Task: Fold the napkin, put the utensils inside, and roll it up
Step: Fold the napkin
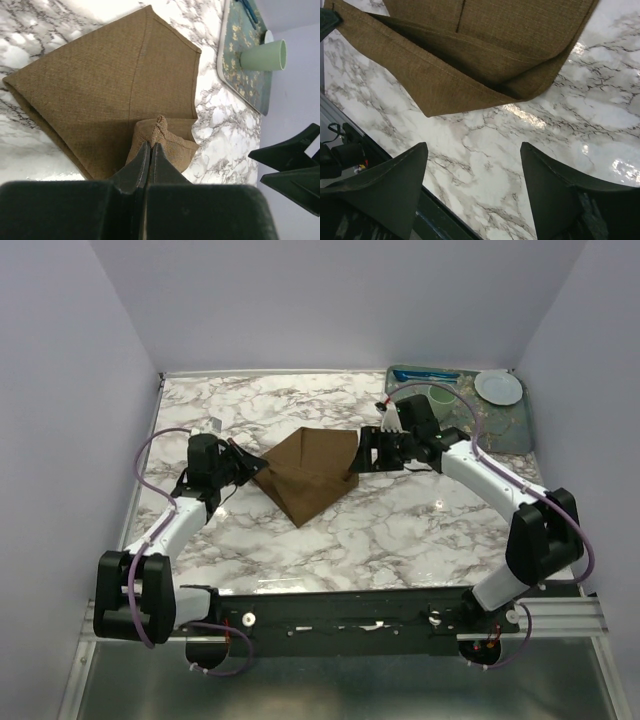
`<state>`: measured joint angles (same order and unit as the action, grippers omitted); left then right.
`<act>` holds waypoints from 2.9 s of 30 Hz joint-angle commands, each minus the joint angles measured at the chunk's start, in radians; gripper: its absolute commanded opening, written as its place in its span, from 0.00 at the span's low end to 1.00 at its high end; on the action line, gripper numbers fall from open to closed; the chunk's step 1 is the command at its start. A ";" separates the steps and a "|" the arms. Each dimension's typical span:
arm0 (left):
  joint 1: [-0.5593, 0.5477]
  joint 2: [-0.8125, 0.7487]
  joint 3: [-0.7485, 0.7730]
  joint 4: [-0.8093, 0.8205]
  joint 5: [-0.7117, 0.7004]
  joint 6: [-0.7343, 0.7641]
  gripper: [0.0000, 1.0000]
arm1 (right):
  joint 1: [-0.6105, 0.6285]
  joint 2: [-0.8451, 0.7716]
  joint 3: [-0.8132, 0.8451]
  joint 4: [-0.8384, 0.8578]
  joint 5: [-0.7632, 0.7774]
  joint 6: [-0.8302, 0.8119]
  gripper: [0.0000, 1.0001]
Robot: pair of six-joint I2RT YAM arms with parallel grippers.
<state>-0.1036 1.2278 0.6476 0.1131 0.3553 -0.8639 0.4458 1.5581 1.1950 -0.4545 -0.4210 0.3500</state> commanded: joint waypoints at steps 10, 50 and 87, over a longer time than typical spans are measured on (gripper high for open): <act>0.077 0.127 0.009 0.046 -0.073 -0.050 0.00 | 0.111 0.258 0.202 0.030 -0.031 -0.003 0.58; 0.124 0.078 0.184 -0.268 -0.145 0.060 0.41 | 0.152 0.413 0.249 0.086 -0.032 0.012 0.43; 0.073 0.335 0.230 -0.170 -0.125 0.037 0.29 | 0.054 0.675 0.597 -0.131 -0.017 -0.132 0.79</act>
<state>-0.0364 1.5745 0.8471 -0.0502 0.2466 -0.8425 0.5137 2.1471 1.7363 -0.4572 -0.3241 0.2600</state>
